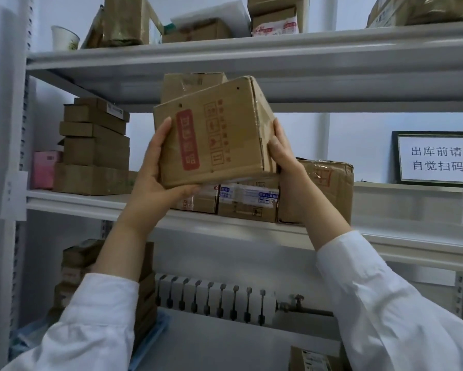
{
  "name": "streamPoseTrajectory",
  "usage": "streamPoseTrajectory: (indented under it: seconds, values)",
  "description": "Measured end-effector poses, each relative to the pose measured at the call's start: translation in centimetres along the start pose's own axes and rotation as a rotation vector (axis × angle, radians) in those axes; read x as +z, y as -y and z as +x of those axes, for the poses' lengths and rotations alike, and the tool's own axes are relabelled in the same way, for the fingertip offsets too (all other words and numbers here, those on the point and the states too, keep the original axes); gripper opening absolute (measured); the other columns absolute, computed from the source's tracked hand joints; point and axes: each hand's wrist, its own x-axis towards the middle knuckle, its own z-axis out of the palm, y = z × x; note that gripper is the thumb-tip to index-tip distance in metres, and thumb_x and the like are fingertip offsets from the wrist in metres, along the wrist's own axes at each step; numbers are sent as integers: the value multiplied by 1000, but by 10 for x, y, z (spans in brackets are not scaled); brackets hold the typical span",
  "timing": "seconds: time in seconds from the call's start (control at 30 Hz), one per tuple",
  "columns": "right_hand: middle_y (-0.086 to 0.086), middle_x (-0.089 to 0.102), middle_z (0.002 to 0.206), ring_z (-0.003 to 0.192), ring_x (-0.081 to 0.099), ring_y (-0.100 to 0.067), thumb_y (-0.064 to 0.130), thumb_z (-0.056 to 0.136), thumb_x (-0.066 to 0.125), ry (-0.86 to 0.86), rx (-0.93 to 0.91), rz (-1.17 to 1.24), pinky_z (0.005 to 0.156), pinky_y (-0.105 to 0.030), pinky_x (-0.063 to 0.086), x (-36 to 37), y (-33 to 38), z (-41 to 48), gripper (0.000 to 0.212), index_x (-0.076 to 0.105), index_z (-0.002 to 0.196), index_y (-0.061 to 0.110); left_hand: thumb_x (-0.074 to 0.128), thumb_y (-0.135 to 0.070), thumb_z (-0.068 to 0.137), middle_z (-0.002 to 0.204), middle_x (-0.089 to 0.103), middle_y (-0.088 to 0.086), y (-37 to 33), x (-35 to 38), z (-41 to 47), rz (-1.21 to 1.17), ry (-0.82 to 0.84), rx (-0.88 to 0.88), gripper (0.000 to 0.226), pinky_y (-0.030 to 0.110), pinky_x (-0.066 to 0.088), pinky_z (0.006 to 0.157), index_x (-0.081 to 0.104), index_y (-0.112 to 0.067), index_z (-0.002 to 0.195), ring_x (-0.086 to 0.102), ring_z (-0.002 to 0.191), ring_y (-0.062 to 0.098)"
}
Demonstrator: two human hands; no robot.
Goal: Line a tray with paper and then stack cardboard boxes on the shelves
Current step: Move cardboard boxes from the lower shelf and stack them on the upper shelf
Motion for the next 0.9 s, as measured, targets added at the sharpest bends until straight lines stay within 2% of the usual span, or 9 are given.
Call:
streamPoseTrajectory:
  seconds: [0.07, 0.17, 0.3, 0.37, 0.43, 0.53, 0.7, 0.77, 0.9]
  values:
    - [-5, 26, 152, 139, 28, -31, 87, 48, 63, 17, -29, 17, 109, -61, 28, -11, -11, 7, 128, 14, 150, 27, 70, 4, 73, 136, 33, -30, 3, 4, 8, 46, -9, -14, 96, 11, 46, 90, 21, -44, 139, 41, 124, -10]
    - [-2, 23, 154, 139, 31, -26, 79, 52, 67, -3, -16, 98, 112, -55, 29, -15, -6, 6, 124, 11, 151, 30, 70, 1, 74, 144, 30, -19, 9, 8, 19, 112, -15, -7, 96, 10, 44, 94, 18, -46, 140, 37, 127, -10]
    - [-3, 30, 153, 137, 37, -25, 73, 59, 70, -34, -23, 133, 111, -55, 31, -21, -16, 12, 113, 20, 150, 29, 70, -7, 78, 151, 24, -11, 25, 16, 33, 157, -9, 0, 94, 30, 38, 109, 14, -39, 146, 31, 135, 0]
    - [-5, 32, 151, 133, 42, -24, 74, 56, 70, -84, -31, 150, 109, -52, 36, -22, -19, 14, 114, 24, 148, 27, 73, -14, 76, 153, 22, -8, 33, 21, 40, 131, -7, -16, 96, 39, 36, 111, 14, -39, 147, 29, 138, 6]
    - [-6, 35, 150, 130, 46, -22, 74, 54, 70, -135, -40, 170, 107, -45, 41, -24, -20, 15, 113, 27, 147, 26, 73, -11, 75, 153, 22, -6, 39, 25, 47, 98, 3, -31, 96, 41, 37, 111, 15, -38, 147, 29, 139, 8]
    - [-7, 39, 147, 126, 51, -20, 71, 60, 69, -160, -35, 175, 104, -35, 45, -27, -25, 19, 104, 29, 144, 26, 71, -4, 76, 153, 22, -8, 44, 28, 55, 75, 9, -32, 95, 35, 38, 110, 16, -35, 148, 30, 137, 6]
    - [-9, 45, 141, 118, 56, -19, 80, 44, 70, -174, -46, 177, 99, -34, 49, -29, -35, 29, 120, 32, 142, 23, 72, -15, 72, 154, 20, -9, 52, 30, 59, 49, 4, -41, 95, 37, 37, 110, 17, -37, 147, 29, 138, 6]
    - [-10, 44, 141, 119, 56, -20, 79, 45, 70, -180, -58, 188, 99, -34, 48, -30, -40, 33, 118, 33, 142, 22, 71, -26, 67, 154, 20, -8, 54, 31, 60, 45, 3, -35, 96, 40, 36, 111, 17, -38, 146, 28, 139, 8]
    - [-10, 41, 143, 129, 47, -26, 76, 54, 69, -175, -74, 197, 106, -47, 42, -31, -50, 38, 108, 33, 141, 23, 71, -27, 66, 154, 20, -6, 58, 32, 62, 64, 2, -11, 97, 40, 36, 111, 17, -37, 146, 28, 139, 8]
